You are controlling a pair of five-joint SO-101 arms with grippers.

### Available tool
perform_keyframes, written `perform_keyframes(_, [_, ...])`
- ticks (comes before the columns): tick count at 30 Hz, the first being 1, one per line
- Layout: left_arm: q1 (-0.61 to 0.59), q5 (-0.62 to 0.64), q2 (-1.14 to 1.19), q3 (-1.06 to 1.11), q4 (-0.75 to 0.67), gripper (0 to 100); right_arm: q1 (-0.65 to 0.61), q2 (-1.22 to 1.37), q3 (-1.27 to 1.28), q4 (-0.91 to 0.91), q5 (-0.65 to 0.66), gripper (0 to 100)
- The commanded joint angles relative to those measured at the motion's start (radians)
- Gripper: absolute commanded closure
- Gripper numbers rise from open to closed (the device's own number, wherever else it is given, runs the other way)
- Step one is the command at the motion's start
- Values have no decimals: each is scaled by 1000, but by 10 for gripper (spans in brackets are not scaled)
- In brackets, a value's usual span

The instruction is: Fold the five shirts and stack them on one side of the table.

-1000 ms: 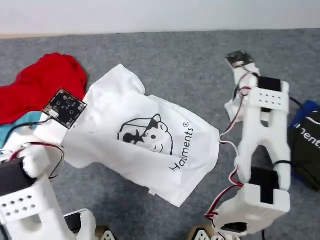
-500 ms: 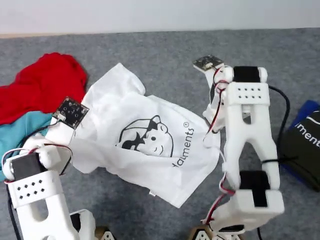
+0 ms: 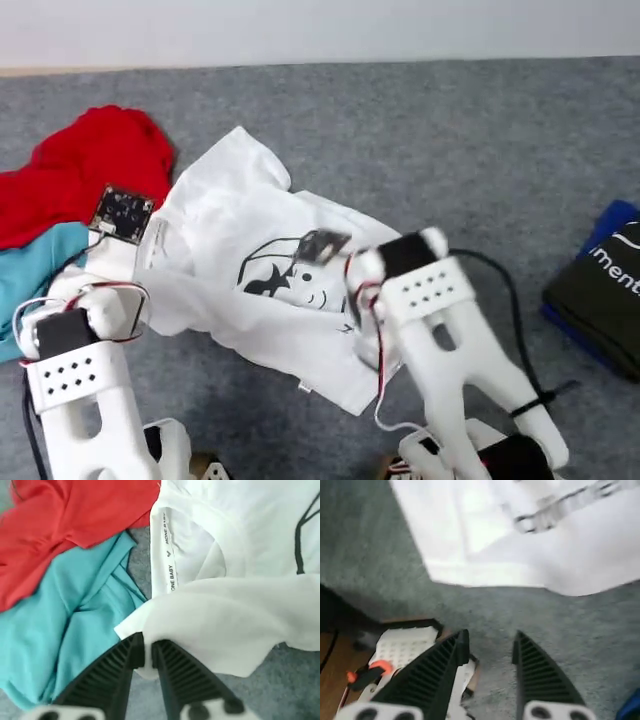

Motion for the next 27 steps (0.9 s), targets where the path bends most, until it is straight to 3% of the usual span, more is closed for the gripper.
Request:
perform_keyframes(1, [-6,28,-12,36,-60,994,-94,-39,55,-48,-28,794])
perform_keyframes(7, [-6,37,-12,58,-69,994,-236,-35,123,-180,-29,767])
perform_keyframes(12, [-5,37,-12,58,-69,994,-326,-35,175,-272,-192,704])
perform_keyframes(14, [-5,37,-12,58,-69,994,-354,-35,216,-320,-198,691])
perform_keyframes(21, [-5,57,-12,58,-68,994,-369,-8,334,-484,-198,691])
perform_keyframes(27, [-5,87,-12,58,-68,994,-369,186,359,-575,-198,691])
